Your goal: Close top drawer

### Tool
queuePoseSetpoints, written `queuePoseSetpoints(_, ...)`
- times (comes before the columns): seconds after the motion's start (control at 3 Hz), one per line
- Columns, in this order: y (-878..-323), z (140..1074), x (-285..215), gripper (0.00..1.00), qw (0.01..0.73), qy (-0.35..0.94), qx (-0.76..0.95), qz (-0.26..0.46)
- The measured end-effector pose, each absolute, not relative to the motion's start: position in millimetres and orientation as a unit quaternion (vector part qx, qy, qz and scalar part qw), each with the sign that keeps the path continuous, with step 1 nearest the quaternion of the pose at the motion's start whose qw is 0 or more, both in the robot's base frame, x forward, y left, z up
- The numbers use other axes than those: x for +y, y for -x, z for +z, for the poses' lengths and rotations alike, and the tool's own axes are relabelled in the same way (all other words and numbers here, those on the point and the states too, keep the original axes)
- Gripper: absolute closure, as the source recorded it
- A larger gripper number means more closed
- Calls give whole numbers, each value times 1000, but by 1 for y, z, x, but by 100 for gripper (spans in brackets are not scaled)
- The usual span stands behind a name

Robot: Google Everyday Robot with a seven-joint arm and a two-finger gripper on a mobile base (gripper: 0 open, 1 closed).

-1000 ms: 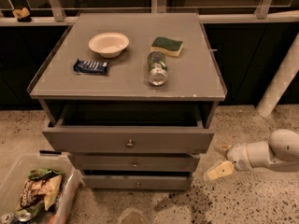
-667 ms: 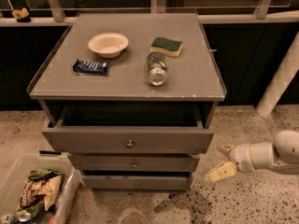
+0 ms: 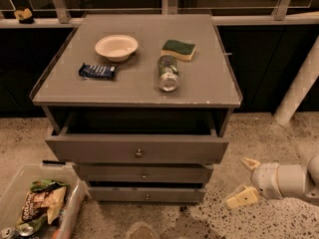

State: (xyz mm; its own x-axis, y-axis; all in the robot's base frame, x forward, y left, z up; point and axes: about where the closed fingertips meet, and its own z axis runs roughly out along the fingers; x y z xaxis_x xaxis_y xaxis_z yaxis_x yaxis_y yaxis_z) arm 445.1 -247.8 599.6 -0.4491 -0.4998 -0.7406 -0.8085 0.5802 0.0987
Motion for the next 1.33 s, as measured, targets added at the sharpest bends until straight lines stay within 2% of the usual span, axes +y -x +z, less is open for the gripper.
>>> queuePoseSetpoints(0.33, -448, 599, -249, 0, 342, 398, 821, 226)
queuePoseSetpoints(0.67, -442, 601, -215, 0, 332, 454, 797, 220)
queuePoseSetpoints(1.0, -416, 609, -156, 0, 321, 550, 739, 219)
queuePoseSetpoints(1.33, -416, 609, -156, 0, 321, 551, 739, 219)
